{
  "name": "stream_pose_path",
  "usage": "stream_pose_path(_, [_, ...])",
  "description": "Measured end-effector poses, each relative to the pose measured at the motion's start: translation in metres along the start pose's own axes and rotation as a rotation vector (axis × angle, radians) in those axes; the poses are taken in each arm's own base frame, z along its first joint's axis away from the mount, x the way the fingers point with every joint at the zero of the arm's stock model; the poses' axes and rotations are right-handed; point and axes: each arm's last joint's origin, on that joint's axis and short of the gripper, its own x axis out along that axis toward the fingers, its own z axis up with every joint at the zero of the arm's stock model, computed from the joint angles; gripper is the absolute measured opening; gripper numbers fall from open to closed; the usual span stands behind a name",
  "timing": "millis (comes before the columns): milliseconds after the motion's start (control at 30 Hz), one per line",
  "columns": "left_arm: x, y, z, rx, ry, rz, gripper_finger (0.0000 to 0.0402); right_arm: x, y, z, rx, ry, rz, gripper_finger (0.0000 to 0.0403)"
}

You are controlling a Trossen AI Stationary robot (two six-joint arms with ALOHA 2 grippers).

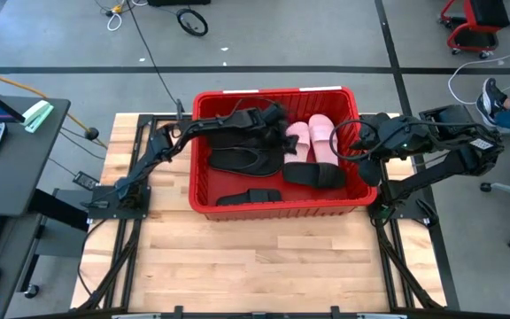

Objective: Pick and place slides into bin
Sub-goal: Put the other black pair slides into the bin

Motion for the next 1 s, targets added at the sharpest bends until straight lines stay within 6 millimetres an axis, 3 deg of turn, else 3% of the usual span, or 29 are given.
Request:
stream_pose_path(167, [-0.016, 0.022, 0.026, 0.009, -0.055, 0.019, 0.0235, 0.000, 0.000, 0.000, -0.001, 0.000, -0.001, 0.0165])
stream_pose_path(333, [-0.026, 0.036, 0.041, -0.142, -0.089, 0.020, 0.0224, 0.000, -0.001, 0.001, 0.001, -0.019, -0.027, 0.0165])
stream_pose_path(467, [-0.029, 0.037, 0.042, -0.142, -0.052, -0.008, 0.0216, 0.000, -0.001, 0.001, -0.011, -0.020, -0.028, 0.0165])
stream_pose_path(567, [-0.030, 0.028, 0.045, -0.090, -0.025, -0.126, 0.0210, 0.000, -0.001, 0.001, -0.007, -0.020, -0.028, 0.0165])
stream_pose_path(633, [-0.039, 0.008, 0.048, 0.035, -0.019, -0.240, 0.0206, 0.000, -0.001, 0.001, -0.009, -0.020, -0.028, 0.0165])
stream_pose_path(733, [-0.075, -0.042, 0.051, 0.280, -0.112, -0.378, 0.0201, 0.000, -0.001, 0.003, -0.016, -0.059, -0.057, 0.0165])
stream_pose_path(867, [-0.145, -0.114, 0.041, 0.570, -0.265, -0.517, 0.0199, -0.001, 0.003, 0.011, -0.002, -0.137, -0.034, 0.0165])
stream_pose_path(1000, [-0.222, -0.167, 0.016, 0.798, -0.398, -0.604, 0.0204, -0.004, 0.007, 0.017, -0.002, -0.198, 0.062, 0.0165])
